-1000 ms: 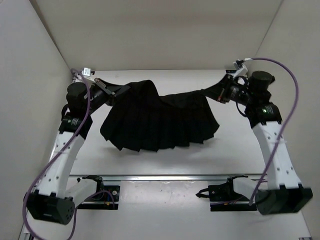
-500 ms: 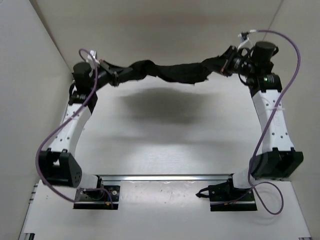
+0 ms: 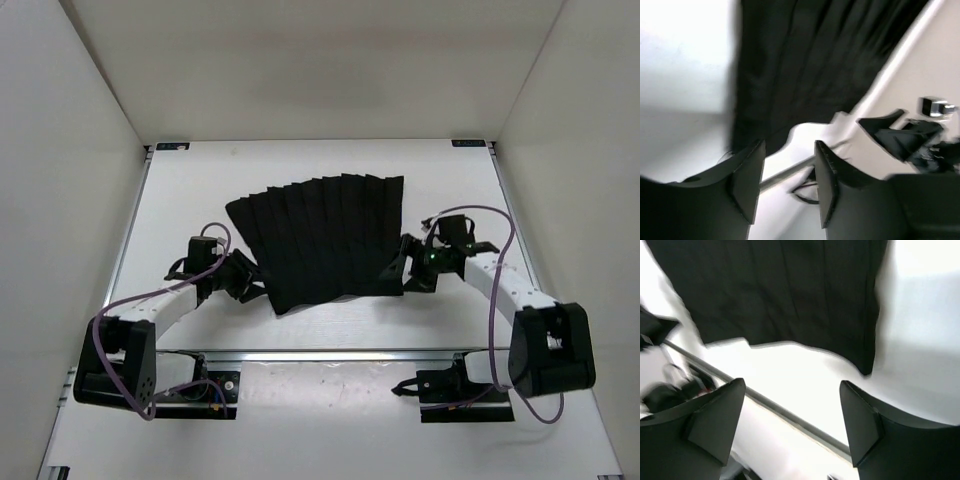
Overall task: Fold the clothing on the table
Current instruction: Flatten the skirt out, then fold the skirt
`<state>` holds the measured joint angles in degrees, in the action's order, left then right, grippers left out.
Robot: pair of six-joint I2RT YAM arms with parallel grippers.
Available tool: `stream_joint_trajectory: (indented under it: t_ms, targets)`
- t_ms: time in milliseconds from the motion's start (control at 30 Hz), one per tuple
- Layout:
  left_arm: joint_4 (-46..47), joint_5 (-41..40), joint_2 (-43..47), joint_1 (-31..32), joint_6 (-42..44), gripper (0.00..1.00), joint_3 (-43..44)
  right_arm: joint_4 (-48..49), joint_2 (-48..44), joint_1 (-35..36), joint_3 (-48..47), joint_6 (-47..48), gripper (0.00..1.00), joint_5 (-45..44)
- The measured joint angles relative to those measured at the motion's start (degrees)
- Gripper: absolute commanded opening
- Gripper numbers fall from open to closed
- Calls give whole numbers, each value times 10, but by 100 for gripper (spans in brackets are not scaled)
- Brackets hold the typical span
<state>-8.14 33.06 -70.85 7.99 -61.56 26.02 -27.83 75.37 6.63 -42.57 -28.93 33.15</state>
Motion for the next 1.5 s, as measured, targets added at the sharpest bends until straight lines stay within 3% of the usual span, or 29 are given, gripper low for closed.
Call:
stream_joint_trajectory:
  t_ms: [233,500,567,633,667,700,733,767,800,1000,1200,1500]
  targets:
    - [-58,-74,57,57,66,58,-23,15,-48,46,77,7,72,-75]
    - [-54,-148,21,97,64,60,-27,53,-20,29,97,15,66,-115]
    - [-48,-159,-3,116,60,60,-9,62,-3,27,87,18,59,-114]
    - [-41,-167,-30,135,58,57,10,72,26,29,70,21,40,-113]
    - [-35,-168,-44,141,56,53,19,78,40,32,63,25,31,-115]
    - [-29,-169,-57,148,53,39,26,85,53,36,58,25,14,-118]
    - [-24,-169,-68,153,49,15,31,89,64,41,54,27,3,-118]
    - [-21,-173,-78,155,49,4,34,92,71,47,54,28,0,-121]
    - [-21,-173,-86,156,51,0,35,92,75,50,54,27,0,-119]
    - [-71,-154,-89,113,74,0,92,34,59,44,6,39,0,-118]
    - [-130,-113,-30,59,132,0,146,-2,-58,48,-23,40,0,-111]
    - [-261,-67,229,106,136,0,-46,-177,-295,135,125,-6,0,-87]
